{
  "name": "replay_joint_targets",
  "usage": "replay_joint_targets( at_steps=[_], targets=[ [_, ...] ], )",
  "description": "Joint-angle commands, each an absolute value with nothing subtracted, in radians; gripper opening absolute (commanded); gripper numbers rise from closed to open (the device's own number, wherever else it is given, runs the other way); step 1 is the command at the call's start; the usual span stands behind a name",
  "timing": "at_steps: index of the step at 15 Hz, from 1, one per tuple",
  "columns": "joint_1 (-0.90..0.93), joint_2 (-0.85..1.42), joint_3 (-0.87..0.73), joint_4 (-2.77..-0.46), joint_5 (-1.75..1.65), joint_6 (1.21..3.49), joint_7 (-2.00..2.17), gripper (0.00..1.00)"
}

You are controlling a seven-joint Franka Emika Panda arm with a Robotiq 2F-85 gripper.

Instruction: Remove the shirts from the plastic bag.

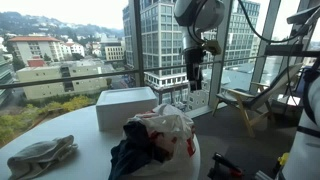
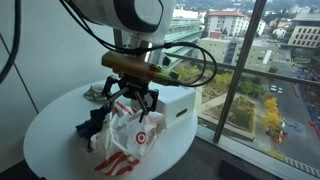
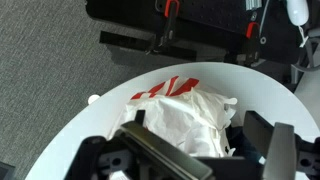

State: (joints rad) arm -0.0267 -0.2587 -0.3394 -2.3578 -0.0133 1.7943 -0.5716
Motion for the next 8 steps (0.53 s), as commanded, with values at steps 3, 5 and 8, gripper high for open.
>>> replay_joint_targets(
  at_steps=[3,5,8],
  targets=[
    [-0.065,-0.258,-0.303,-2.347,-0.005,1.792,-0.58,1.0],
    [-0.065,-0.259,-0.303,-2.345,-0.005,1.792,-0.58,1.0],
    [-0.065,-0.259,-0.303,-2.345,-0.005,1.792,-0.58,1.0]
  ],
)
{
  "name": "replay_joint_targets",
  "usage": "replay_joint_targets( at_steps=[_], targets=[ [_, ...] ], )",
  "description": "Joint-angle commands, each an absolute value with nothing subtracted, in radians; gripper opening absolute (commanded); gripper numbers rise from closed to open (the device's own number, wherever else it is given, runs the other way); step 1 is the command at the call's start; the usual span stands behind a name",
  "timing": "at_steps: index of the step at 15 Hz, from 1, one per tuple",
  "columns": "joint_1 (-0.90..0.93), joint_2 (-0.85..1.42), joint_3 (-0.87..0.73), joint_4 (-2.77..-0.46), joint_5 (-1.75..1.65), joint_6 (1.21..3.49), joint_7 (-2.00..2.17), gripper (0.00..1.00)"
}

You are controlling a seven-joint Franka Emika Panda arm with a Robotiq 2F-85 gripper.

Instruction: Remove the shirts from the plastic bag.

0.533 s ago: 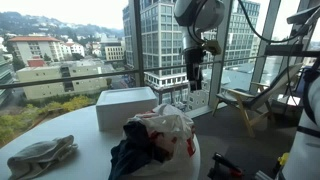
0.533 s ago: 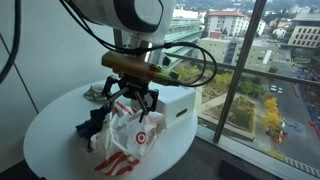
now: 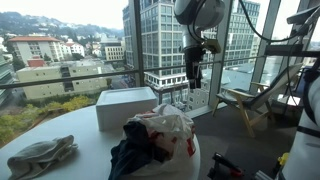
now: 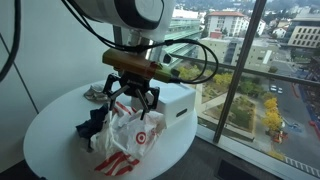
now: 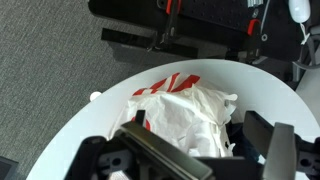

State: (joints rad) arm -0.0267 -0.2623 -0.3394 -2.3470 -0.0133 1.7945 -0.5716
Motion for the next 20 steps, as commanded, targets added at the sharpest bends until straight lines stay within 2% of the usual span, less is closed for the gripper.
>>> replay_joint_targets(
  at_steps=[1,5,13,20],
  targets=[
    [-0.065,-0.258,-0.303,-2.345,-0.005,1.792,-0.58,1.0],
    [-0.054,-0.299,-0.264,-2.372,-0.015,1.838,-0.549,1.0],
    [0.077,-0.501,-0.038,-2.573,-0.029,2.045,-0.487,1.0],
    [0.232,-0.501,0.044,-2.796,0.0,2.356,-0.455,1.0]
  ],
)
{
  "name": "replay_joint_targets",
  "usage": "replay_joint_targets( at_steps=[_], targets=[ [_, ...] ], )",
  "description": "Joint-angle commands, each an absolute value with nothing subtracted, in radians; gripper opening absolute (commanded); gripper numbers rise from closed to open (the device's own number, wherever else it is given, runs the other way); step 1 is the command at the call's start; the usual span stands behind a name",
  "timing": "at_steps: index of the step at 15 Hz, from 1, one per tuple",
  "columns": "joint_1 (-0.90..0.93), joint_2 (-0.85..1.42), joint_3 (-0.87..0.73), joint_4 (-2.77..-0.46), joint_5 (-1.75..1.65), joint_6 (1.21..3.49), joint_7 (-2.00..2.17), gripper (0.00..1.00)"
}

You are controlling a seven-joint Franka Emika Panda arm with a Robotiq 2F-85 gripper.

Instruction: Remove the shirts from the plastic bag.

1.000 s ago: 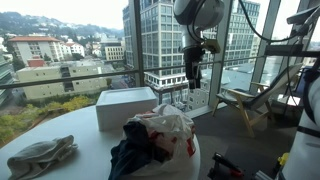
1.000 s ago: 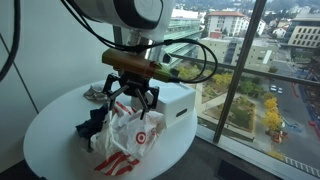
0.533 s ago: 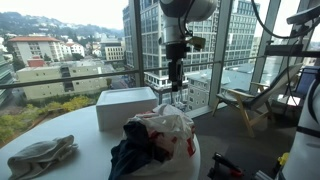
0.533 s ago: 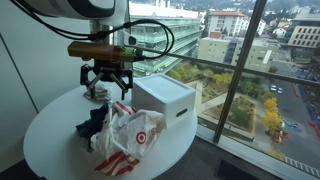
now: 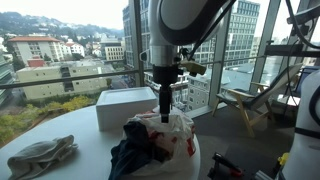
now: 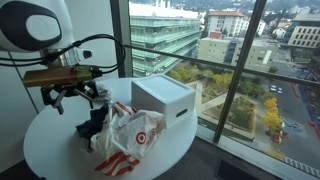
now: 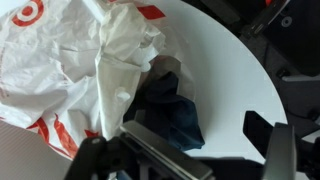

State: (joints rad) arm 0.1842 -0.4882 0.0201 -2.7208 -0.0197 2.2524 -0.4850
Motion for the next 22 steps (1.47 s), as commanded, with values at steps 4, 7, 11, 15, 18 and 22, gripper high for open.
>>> replay_joint_targets(
  at_steps=[4,7,11,15,18,22],
  targets=[
    [0.288,-0.393,0.07,-2.766,0.038,2.402,-0.394,1.0],
    [0.283,-0.304,0.104,-2.756,0.028,2.469,-0.32,1.0],
    [0.233,-0.149,0.159,-2.745,-0.092,2.656,-0.208,1.0],
    [0.158,-0.022,0.176,-2.705,-0.322,2.79,-0.033,1.0],
    [0.118,0.046,0.131,-2.638,-0.565,2.83,0.16,1.0],
    [0.105,0.131,0.088,-2.547,-0.647,2.842,0.31,1.0]
  ],
)
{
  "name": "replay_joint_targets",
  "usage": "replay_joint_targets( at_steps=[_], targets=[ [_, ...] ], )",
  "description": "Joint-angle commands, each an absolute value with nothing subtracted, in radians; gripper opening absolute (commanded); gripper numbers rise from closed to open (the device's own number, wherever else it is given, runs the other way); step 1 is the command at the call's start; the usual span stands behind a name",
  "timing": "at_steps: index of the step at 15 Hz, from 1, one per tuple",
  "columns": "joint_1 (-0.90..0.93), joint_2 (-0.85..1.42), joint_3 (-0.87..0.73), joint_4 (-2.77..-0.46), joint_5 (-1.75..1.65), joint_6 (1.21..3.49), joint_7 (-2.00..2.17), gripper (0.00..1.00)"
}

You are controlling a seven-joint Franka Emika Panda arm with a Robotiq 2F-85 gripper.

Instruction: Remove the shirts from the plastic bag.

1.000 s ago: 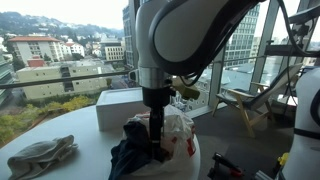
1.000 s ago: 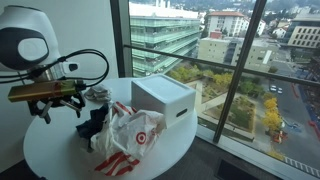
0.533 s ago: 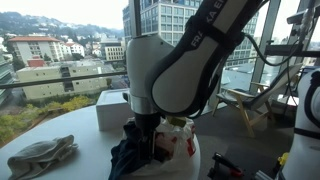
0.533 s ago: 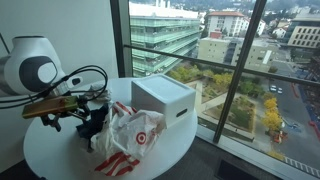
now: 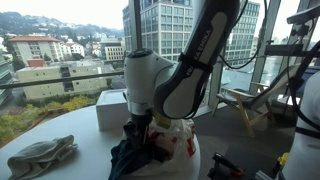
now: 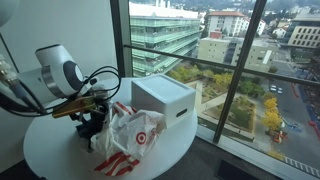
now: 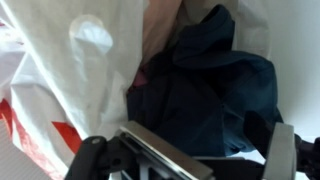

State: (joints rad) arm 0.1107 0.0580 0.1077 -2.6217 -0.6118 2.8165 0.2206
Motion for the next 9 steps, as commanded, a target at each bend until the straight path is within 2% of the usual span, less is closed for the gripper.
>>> replay_joint_targets(
  at_steps=[1,5,6,7,9],
  targets=[
    [0.104,0.154,0.085,-2.531,-0.616,2.843,0.313,1.0],
    [0.094,0.227,0.091,-2.474,-0.518,2.848,0.309,1.0],
    [0.093,0.239,0.09,-2.466,-0.506,2.855,0.307,0.75],
    [0.093,0.246,0.089,-2.46,-0.494,2.861,0.307,0.75],
    [0.092,0.253,0.089,-2.455,-0.486,2.871,0.306,0.58]
  ],
)
